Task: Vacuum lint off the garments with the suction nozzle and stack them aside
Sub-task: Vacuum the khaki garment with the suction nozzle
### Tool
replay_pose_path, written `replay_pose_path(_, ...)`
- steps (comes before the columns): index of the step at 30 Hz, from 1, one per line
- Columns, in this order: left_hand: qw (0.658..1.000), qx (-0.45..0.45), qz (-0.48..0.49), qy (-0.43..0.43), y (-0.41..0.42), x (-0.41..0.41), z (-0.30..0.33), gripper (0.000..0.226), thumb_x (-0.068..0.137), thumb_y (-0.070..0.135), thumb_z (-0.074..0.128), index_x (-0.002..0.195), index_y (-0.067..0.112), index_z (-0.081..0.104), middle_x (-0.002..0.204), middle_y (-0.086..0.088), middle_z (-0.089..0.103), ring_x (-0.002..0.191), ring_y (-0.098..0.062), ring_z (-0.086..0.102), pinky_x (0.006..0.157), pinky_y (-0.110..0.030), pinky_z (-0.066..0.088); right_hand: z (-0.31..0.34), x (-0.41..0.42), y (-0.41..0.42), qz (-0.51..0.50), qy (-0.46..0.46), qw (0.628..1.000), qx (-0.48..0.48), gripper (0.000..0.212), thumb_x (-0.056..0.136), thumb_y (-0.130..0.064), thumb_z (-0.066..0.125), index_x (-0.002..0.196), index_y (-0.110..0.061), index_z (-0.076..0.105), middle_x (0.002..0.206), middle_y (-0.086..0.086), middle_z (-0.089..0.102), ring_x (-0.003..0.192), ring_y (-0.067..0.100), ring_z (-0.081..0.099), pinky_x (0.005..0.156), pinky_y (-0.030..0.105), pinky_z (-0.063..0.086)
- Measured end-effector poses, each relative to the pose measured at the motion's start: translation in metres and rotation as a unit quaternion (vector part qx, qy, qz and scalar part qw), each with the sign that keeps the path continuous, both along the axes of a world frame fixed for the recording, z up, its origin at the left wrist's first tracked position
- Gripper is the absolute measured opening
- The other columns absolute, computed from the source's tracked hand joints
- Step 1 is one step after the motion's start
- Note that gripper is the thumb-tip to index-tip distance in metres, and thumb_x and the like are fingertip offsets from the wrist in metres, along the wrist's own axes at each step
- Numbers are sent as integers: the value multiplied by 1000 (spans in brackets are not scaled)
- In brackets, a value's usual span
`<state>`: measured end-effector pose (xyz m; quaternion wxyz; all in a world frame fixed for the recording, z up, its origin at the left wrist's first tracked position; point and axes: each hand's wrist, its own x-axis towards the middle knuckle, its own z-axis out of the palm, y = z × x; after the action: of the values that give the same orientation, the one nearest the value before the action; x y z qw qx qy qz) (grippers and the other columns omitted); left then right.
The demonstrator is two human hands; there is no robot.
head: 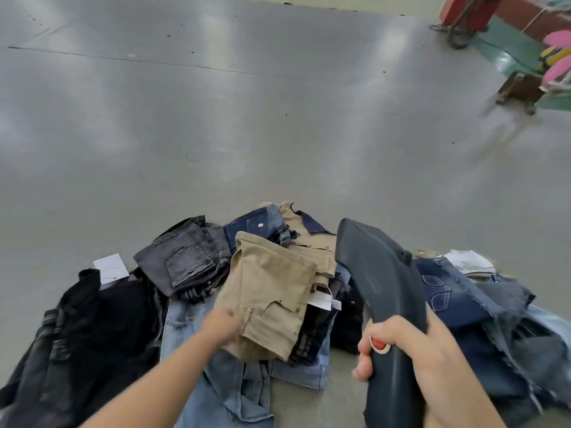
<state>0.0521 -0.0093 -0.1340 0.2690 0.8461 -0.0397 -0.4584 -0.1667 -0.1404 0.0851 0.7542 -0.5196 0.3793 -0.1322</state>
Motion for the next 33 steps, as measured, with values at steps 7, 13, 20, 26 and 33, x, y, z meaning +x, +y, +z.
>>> replay_pose_path(7, 930, -20, 322, 177, -11, -77, -54, 83, 83, 51, 67, 140, -2, 38, 142, -20, 46, 125, -37, 47, 97, -45, 44, -8, -2, 0, 9, 11, 1000, -16, 39, 54, -6, 65, 91, -7, 55, 57, 24, 56, 41, 36, 54, 42, 31, 48)
replay_pose_path(13, 955, -24, 283, 85, -48, -69, -33, 49, 95, 38, 55, 119, -5, 54, 111, -18, 65, 80, -27, 68, 68, -35, 57, -9, -1, -3, -6, 14, 999, -34, 46, 55, -12, 75, 96, -8, 53, 57, 18, 58, 43, 33, 55, 45, 32, 49)
replay_pose_path(20, 946, 95, -178, -255, -39, -20, 58, 47, 100, 39, 30, 97, 9, 66, 84, -4, 70, 83, -26, 67, 82, -34, 52, -3, -5, 0, -11, 13, 999, -44, 45, 57, -15, 73, 96, -6, 52, 57, 16, 57, 44, 33, 56, 44, 32, 49)
replay_pose_path(26, 799, 269, -356, -403, -40, 42, 175, 29, 94, 21, 38, 101, 17, 66, 109, -1, 67, 96, -21, 63, 77, -29, 43, -4, -7, 3, -14, 20, 999, -36, 32, 75, 0, 74, 97, -11, 55, 56, 12, 57, 44, 29, 55, 46, 34, 50)
replay_pose_path(33, 910, -169, -367, -93, -57, 24, 142, 34, 102, 39, 37, 121, 32, 65, 137, 17, 47, 114, 3, 46, 105, -21, 28, -3, -5, 0, -15, 17, 998, -60, 25, 77, 2, 68, 95, -7, 52, 58, 17, 58, 46, 35, 57, 46, 34, 50)
